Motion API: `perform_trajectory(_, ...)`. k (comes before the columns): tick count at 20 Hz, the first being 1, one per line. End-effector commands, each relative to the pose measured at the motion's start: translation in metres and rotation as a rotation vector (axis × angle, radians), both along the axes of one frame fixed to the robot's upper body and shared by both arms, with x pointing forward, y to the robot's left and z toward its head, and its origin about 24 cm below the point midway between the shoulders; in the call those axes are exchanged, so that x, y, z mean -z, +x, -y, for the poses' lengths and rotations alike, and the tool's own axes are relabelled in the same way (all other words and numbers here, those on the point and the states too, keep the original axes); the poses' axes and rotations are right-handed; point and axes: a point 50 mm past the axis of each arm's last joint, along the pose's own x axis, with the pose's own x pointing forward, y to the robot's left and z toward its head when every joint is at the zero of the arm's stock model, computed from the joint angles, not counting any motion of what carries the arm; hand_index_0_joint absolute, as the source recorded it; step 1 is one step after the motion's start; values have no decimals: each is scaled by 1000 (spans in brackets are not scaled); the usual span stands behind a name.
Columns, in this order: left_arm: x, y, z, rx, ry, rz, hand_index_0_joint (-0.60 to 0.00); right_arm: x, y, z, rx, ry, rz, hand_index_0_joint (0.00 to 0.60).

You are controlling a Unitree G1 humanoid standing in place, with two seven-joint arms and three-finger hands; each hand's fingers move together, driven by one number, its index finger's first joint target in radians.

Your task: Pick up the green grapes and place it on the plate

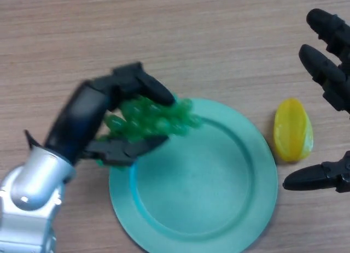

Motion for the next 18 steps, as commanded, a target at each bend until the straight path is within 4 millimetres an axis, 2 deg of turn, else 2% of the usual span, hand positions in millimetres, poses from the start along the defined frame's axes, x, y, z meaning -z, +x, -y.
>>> perform_trajectory(1, -21, -4, 7, 63, 67, 209, -600, -25, -11, 4, -3, -22, 177, 0)
perform_trajectory(4, -27, -3, 8, 69, -74, 244, -600, -22, -12, 4, 10, -39, 193, 0)
perform_trajectory(5, -27, -3, 8, 69, -75, 242, -550, -22, -12, 4, 10, -39, 193, 0)
perform_trajectory(6, -26, -3, 8, 69, -74, 239, -400, -22, -12, 4, 11, -38, 192, 0)
perform_trajectory(7, -25, -3, 8, 71, -71, 235, -300, -22, -13, 4, 12, -40, 191, 0)
perform_trajectory(8, -22, -4, 9, 76, -56, 223, -150, -23, -13, 4, 15, -43, 192, 0)
perform_trajectory(9, -18, -6, 9, 82, -44, 207, -50, -23, -14, 4, 20, -46, 198, 0)
perform_trajectory(10, -18, -8, 9, 89, -37, 194, 0, -24, -14, 4, 27, -52, 203, 0)
perform_trajectory(15, -27, -12, 6, 65, -39, 224, 0, -25, -15, 3, 32, -63, 214, 0)
perform_trajectory(18, -48, -18, -6, 4, -128, 265, 0, -25, -13, 1, 33, -65, 210, 0)
